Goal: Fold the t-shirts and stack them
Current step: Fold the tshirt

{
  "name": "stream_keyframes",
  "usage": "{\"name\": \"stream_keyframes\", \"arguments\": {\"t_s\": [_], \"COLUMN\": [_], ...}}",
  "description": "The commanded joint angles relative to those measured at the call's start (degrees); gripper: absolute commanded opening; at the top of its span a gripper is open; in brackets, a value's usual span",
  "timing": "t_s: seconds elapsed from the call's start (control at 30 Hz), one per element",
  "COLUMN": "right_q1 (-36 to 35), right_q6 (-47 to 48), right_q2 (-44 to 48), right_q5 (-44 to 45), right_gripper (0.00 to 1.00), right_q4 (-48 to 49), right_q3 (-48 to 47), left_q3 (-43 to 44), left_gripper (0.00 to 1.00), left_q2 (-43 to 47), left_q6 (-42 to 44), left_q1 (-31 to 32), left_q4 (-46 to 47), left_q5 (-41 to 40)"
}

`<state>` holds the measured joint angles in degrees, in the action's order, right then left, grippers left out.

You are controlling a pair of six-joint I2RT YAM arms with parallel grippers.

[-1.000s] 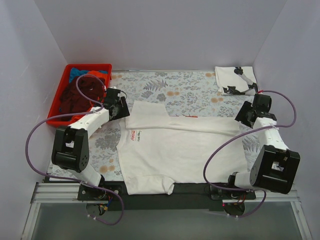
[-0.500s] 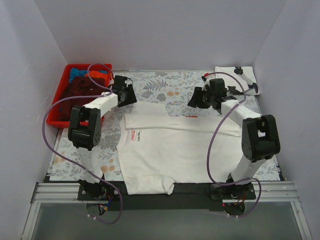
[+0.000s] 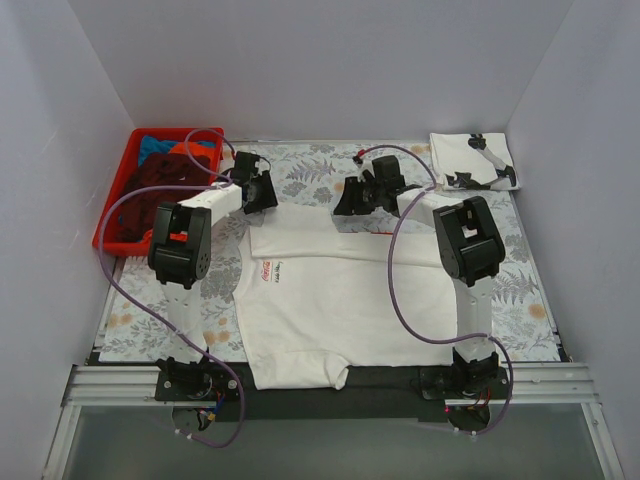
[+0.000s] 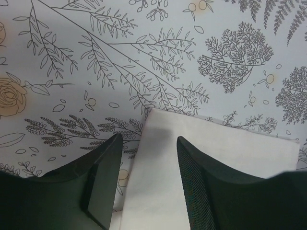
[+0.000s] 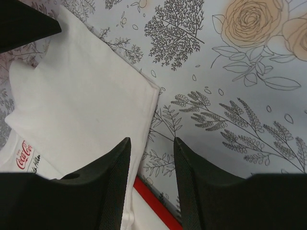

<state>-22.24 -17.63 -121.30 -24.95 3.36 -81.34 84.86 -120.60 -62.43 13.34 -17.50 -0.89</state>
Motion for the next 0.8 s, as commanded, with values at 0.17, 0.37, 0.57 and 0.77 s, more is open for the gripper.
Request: {"name": "stream_keyframes", "arguments": {"t_s": [0.17, 0.37, 0.57, 0.77], "right_q1": [-1.6, -2.1, -2.3, -2.5], "right_q6": [-0.9, -2.1, -2.9, -3.4], "right_q2": [-7.5, -10.2, -12.4, -13.6], "right_q5": [-4.1, -4.6, -4.8, -5.5], "right_gripper": [0.47, 0.46, 0.4, 0.31], "right_q4": [2.4, 2.4, 2.4, 2.4], "right_q3": [-6.8, -8.7, -10.6, -11.2], "left_q3": [2.8, 2.8, 2.4, 1.9], "left_gripper": [0.46, 0.41, 0.38, 0.33], "left_q2": [-1.8, -3.3, -3.9, -4.2], "left_q6": [0.6, 0.6, 0.6, 0.4], "left_q1": [-0.2, -0.2, -0.2, -0.2], "left_q4": [0.5, 0.5, 0.5, 0.7], "left_q5": [2.6, 3.9, 4.3, 4.4]}}
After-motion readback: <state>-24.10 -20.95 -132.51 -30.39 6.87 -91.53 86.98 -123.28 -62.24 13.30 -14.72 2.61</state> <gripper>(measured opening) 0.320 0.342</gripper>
